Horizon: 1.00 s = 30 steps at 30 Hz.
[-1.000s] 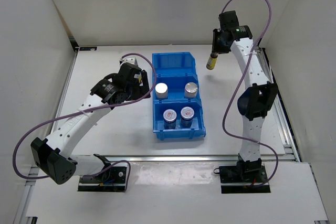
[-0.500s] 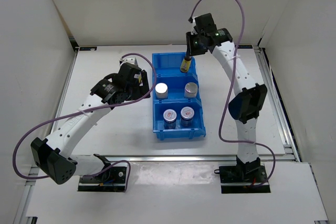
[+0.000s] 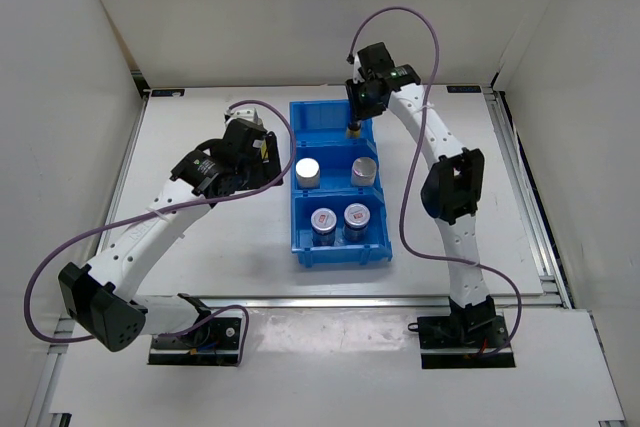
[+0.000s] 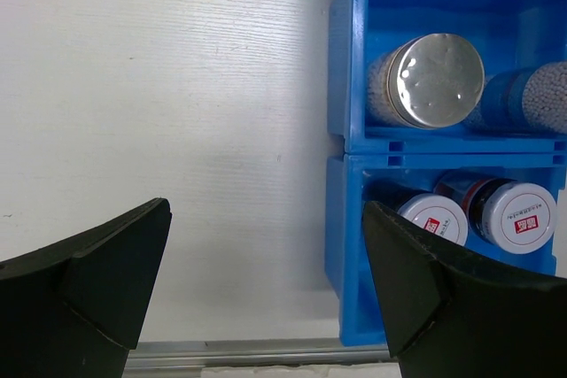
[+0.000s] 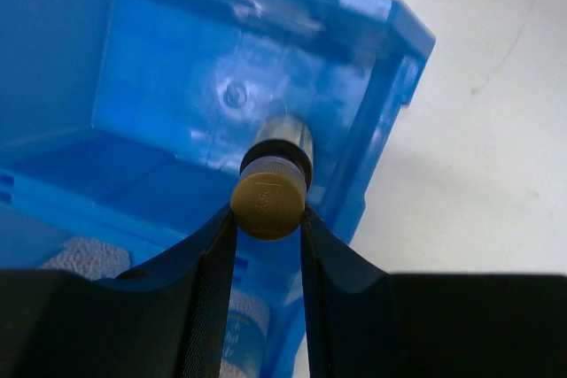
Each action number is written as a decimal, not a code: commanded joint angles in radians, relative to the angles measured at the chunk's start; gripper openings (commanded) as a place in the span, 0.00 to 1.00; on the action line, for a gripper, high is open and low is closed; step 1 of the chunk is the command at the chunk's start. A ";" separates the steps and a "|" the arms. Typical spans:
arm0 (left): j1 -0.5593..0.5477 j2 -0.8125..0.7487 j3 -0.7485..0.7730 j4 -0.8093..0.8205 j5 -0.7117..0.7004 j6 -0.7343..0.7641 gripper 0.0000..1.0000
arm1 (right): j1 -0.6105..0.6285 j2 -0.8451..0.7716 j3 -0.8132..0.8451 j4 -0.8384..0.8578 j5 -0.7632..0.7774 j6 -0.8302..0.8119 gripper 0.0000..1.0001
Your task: Organize the condiment bottles
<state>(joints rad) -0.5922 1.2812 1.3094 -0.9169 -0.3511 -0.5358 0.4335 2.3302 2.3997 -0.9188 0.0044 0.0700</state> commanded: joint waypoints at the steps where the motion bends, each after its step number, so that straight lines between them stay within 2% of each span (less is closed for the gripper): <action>1: 0.005 -0.028 -0.004 -0.005 -0.020 0.017 1.00 | 0.007 -0.008 0.064 0.075 0.005 -0.021 0.00; 4: 0.005 -0.028 -0.004 -0.005 -0.020 0.017 1.00 | 0.016 0.003 0.064 0.084 0.025 -0.039 0.00; 5: 0.005 -0.028 -0.004 -0.005 -0.020 0.017 1.00 | 0.016 0.003 0.064 0.084 0.038 -0.039 0.03; 7: 0.005 -0.028 -0.004 -0.005 -0.020 0.017 1.00 | 0.025 0.003 0.055 0.084 0.039 -0.050 0.14; 8: 0.005 -0.028 -0.004 -0.005 -0.029 0.017 1.00 | 0.025 0.003 0.046 0.084 0.048 -0.050 0.25; 9: 0.005 -0.028 -0.004 -0.005 -0.029 0.017 1.00 | 0.036 -0.011 0.033 0.084 0.048 -0.050 0.28; 11: 0.005 -0.028 -0.004 -0.005 -0.029 0.017 1.00 | 0.036 -0.023 0.024 0.084 0.057 -0.050 0.43; 15: 0.005 -0.028 0.005 -0.005 -0.029 0.017 1.00 | 0.045 -0.060 0.024 0.084 0.077 -0.032 0.64; 20: 0.014 -0.039 0.005 -0.005 -0.043 0.017 1.00 | 0.045 -0.078 0.024 0.084 0.086 -0.022 0.69; 23: 0.014 -0.039 0.005 -0.005 -0.090 0.008 1.00 | 0.045 -0.133 0.024 0.084 0.124 -0.022 0.77; 30: 0.140 0.123 0.091 0.105 -0.094 0.048 1.00 | -0.045 -0.330 -0.042 0.084 0.080 0.044 0.92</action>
<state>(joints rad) -0.4904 1.3350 1.3521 -0.8825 -0.4179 -0.5121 0.4393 2.1460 2.3688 -0.8642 0.0925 0.0795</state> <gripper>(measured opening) 0.998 0.902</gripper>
